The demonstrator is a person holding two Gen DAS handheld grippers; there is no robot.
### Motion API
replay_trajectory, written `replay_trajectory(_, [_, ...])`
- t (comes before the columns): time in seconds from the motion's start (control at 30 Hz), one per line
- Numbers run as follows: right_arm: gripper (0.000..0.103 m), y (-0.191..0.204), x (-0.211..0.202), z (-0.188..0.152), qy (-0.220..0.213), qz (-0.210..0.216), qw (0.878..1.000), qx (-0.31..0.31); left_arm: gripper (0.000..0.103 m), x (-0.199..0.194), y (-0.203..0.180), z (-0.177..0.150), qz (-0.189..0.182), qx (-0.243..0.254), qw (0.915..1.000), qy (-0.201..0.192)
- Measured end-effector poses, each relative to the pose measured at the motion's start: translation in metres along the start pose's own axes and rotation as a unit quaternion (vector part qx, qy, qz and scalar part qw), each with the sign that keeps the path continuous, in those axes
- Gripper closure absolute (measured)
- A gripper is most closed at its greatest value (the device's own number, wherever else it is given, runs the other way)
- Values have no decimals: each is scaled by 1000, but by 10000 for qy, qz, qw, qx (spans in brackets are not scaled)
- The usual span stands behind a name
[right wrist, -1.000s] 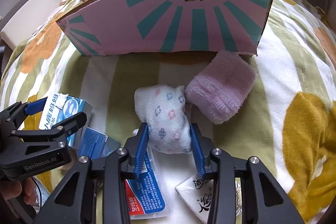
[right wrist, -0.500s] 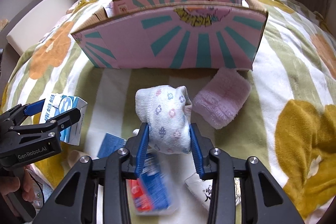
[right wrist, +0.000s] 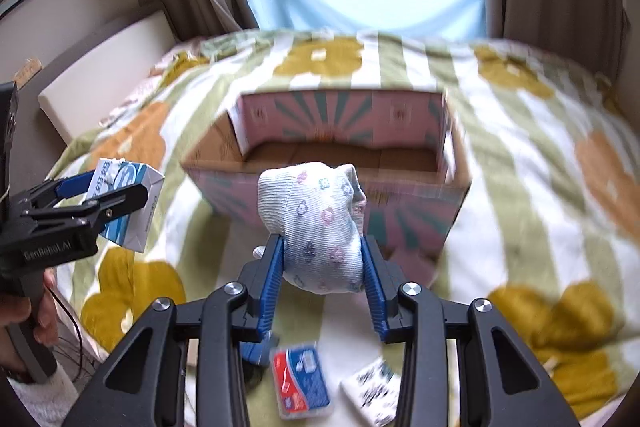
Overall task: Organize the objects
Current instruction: 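Carry both items over the pink box and open both tools to drop them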
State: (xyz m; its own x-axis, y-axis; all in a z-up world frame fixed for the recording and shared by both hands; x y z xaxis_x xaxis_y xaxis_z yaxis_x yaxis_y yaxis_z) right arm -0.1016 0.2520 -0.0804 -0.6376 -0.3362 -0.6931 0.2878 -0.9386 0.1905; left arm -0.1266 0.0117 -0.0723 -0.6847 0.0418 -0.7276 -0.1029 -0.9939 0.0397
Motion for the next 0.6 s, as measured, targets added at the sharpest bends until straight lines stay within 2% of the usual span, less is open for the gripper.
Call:
replay_trajectory(0.13, [68,-12,0,34,-152,57,9998,70,16,7,-1,36,-387,35,9992,-68])
replay_trajectory(0.3, [68,-30,20,72,-101,138,9996,205,16,34,-8,73,-398,191,9990,49])
replay_trajectory(0.43, [68,-43,43,95,113,179,9992,325,16,75,-12,92,-648,146,9967,464])
replay_trajectory(0.6, [68,-62,81,107,533,80,9975,459,16,132,-18,100,-765,121,9921,991])
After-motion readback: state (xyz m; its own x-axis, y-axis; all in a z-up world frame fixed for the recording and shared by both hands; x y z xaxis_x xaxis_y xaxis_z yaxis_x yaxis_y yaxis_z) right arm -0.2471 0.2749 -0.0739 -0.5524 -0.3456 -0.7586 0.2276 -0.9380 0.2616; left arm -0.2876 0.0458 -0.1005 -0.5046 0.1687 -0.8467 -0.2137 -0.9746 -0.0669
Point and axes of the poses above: each gripper's, at about its wrist camera, not at the fingertips, and x roughly the way its jaws point, y to its left, z to its top, the point moved 4 cm from there along x, roughly the way its jaws point, and after that the axes turned 6 degrees about z, right-handed, at the moved point
